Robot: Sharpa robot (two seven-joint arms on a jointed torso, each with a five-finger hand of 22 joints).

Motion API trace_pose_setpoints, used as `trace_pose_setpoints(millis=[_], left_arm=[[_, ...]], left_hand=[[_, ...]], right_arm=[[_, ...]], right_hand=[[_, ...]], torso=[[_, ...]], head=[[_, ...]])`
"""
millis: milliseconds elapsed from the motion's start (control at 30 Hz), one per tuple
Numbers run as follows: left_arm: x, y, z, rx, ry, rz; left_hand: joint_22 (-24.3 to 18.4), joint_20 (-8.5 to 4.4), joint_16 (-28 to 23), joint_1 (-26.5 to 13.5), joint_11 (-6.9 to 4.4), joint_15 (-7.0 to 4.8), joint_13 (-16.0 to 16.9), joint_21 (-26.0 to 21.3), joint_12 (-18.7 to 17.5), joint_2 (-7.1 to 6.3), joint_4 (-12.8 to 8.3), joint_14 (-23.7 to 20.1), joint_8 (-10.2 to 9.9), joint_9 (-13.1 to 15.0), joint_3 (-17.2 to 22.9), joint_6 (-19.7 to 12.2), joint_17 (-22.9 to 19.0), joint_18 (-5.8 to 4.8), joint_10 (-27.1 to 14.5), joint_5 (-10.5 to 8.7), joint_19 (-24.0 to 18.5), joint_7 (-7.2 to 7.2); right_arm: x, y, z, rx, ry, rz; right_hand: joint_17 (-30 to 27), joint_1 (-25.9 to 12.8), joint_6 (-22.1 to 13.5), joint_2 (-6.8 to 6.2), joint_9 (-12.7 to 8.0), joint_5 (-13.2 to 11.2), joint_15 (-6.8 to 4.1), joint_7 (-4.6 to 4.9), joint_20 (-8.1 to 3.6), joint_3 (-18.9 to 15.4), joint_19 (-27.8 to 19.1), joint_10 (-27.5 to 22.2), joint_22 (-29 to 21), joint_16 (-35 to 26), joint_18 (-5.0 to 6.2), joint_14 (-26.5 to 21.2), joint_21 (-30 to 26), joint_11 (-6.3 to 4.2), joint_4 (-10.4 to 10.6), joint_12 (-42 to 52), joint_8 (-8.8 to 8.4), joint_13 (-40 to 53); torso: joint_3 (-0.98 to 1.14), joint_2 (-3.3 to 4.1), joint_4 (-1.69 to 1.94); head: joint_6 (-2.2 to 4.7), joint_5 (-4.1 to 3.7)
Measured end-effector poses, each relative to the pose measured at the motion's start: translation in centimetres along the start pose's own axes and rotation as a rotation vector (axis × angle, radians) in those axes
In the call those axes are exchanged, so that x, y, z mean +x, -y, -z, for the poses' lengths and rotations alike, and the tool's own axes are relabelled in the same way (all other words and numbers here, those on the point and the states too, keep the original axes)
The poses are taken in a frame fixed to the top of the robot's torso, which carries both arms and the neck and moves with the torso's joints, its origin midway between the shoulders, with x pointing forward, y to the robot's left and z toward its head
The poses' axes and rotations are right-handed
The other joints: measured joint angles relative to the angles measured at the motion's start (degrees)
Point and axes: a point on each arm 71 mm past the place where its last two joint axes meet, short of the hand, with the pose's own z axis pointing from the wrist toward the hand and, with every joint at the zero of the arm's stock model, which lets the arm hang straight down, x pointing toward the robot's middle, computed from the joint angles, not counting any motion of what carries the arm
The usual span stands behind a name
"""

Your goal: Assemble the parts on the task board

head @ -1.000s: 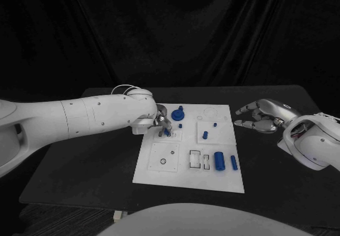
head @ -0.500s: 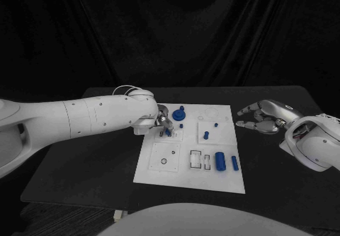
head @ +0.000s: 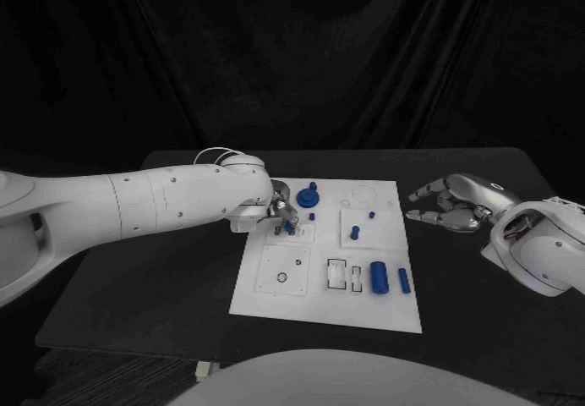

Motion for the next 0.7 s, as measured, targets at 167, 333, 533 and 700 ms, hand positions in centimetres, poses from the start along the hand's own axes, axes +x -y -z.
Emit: trace_pose_setpoints(millis=[167,333,533,700], left_arm=[[0.14,0.15,0.00,0.005,-0.003,-0.001],[0.41,0.25,-0.05,0.008,-0.010,-0.004],[0.48,0.24,-0.03,0.008,-0.012,-0.005],[0.50,0.24,-0.01,0.007,-0.012,-0.006]], left_hand=[[0.00,0.00,0.00,0.00,0.00,0.00,0.00,0.00,0.00,0.00,0.00,0.00,-0.06,-0.32,0.00,-0.09,0.00,0.00,0.00,-0.01,0.00,-0.10],[0.00,0.00,0.00,0.00,0.00,0.00,0.00,0.00,0.00,0.00,0.00,0.00,-0.10,-0.07,0.00,-0.12,-0.01,0.00,0.00,-0.01,0.00,-0.11],[0.00,0.00,0.00,0.00,0.00,0.00,0.00,0.00,0.00,0.00,0.15,0.00,-0.10,0.11,0.16,-0.21,-0.01,0.00,0.00,-0.01,0.00,-0.17],[0.00,0.00,0.00,0.00,0.00,0.00,0.00,0.00,0.00,0.00,0.16,0.00,-0.09,0.11,0.16,-0.23,-0.01,0.00,0.00,-0.03,0.00,-0.16]], right_arm=[[0.05,0.05,0.00,0.002,-0.004,0.001],[0.11,0.10,0.00,0.003,-0.008,0.001],[0.18,0.12,-0.01,0.004,-0.012,0.002],[0.27,0.15,0.00,0.005,-0.015,0.001]], right_hand=[[0.00,0.00,0.00,0.00,0.00,0.00,0.00,0.00,0.00,0.00,0.00,0.00,0.00,0.00,0.00,0.00,0.00,0.00,0.00,0.00,0.00,0.00],[0.00,0.00,0.00,0.00,0.00,0.00,0.00,0.00,0.00,0.00,0.00,0.00,-0.01,0.00,0.00,0.00,0.00,0.00,0.00,0.00,0.00,0.00],[0.00,0.00,0.00,0.00,0.01,0.00,0.00,0.00,0.00,0.00,0.00,0.00,-0.01,0.00,0.00,0.00,0.00,0.00,0.00,0.00,0.00,0.00],[0.00,0.00,0.00,0.00,0.01,0.00,0.00,0.00,0.00,0.00,0.00,0.00,-0.01,0.00,-0.01,0.00,0.00,0.00,0.00,0.00,0.00,0.00]], torso=[[0.00,0.00,0.01],[-0.01,-0.01,0.01],[-0.01,-0.02,0.01],[-0.01,-0.02,0.00]], head=[[0.00,0.01],[-0.01,0.02],[-0.01,0.07],[-0.01,0.08]])
